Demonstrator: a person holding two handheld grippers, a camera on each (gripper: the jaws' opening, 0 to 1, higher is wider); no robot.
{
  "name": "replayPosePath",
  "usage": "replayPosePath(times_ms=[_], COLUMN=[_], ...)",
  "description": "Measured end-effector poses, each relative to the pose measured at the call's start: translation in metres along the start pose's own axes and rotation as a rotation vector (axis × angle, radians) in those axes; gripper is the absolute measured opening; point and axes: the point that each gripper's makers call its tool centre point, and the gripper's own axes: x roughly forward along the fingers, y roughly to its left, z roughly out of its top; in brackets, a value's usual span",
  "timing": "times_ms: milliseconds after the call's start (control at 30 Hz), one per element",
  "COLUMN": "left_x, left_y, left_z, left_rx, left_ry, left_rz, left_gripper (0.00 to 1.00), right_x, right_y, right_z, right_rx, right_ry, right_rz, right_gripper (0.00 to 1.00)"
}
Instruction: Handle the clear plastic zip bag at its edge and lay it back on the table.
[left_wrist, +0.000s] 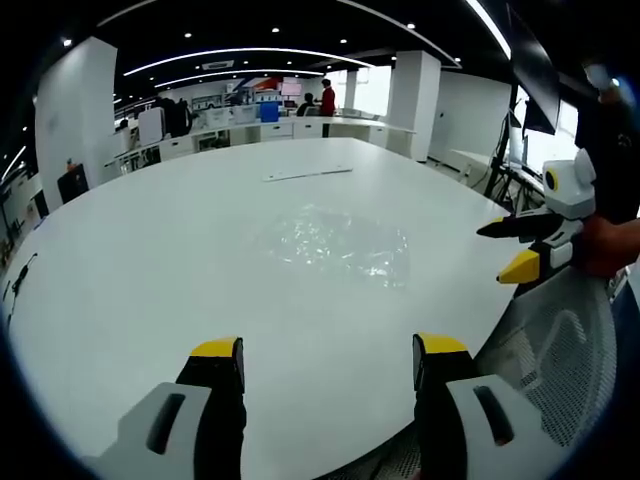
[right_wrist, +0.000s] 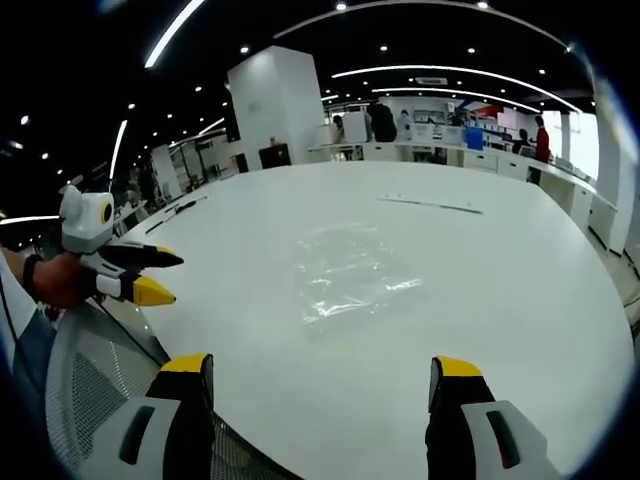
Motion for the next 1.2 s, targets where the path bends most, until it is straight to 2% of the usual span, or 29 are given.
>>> replayPosePath(times_ms=[1200], left_x=[0.0009], left_y=[-0.0002], left_z=[-0.001], left_rx=[-0.001], left_ry=[0.007], left_rz=[0.001], left_gripper=[0.67], right_x=[-0.0016], right_y=[-0.0003], right_z=[0.0021], right_rx=[0.008], right_ry=[-0.005], right_rz=[-0.002], right_gripper=[0.89])
